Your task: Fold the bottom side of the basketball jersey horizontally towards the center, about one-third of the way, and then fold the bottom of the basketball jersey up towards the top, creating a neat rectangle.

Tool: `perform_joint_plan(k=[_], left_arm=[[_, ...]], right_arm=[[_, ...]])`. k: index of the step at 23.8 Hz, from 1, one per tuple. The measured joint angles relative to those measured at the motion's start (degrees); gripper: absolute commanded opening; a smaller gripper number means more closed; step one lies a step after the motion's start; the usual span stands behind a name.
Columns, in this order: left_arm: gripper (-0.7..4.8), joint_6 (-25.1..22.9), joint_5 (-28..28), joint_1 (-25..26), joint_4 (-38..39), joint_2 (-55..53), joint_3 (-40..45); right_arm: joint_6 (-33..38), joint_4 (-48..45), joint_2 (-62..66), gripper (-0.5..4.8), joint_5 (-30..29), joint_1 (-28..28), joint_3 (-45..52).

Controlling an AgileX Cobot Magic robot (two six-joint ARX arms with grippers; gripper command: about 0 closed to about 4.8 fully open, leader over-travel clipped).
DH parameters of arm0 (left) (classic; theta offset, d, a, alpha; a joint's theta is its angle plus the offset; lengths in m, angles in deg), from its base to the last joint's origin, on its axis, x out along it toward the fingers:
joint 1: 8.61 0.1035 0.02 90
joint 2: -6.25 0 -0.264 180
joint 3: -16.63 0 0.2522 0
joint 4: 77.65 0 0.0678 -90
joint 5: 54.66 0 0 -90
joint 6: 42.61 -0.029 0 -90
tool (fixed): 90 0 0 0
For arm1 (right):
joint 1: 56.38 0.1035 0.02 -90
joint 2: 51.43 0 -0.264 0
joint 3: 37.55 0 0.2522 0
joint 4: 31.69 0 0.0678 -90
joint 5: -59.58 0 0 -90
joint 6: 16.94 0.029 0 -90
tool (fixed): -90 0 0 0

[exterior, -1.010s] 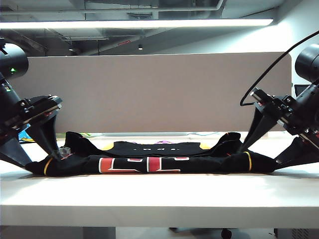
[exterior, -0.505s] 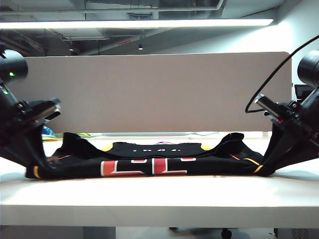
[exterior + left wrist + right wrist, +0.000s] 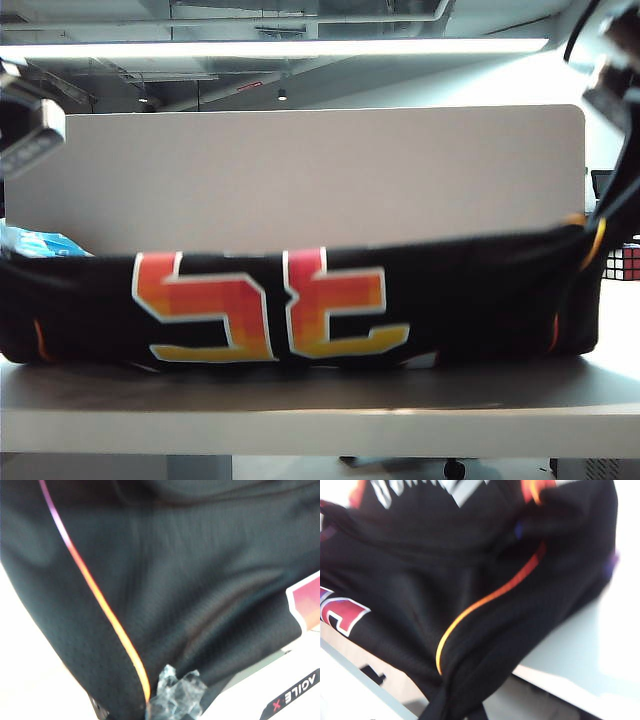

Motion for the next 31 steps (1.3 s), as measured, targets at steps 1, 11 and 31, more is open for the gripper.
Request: perform_joint_plan(k=[1, 11, 31], left_arm=[[-0.06, 0.1, 0.0, 0.0, -1.2, 0.9, 0.0], [-0.06, 14.8, -2.6, 0.1, -42.8, -2.3, -2.4], [3.72, 9.0, -6.6, 1.1, -58.3, -36.1, -23.6]], right_arm=[[0.6, -0.4, -1.4, -0.08, 0.1, 0.0, 0.0], [5.7, -21.7, 18.5, -0.08, 5.9, -0.3, -16.5], [5.1, -33.9, 45.9, 2.96, 6.1, -2.9, -35.2]])
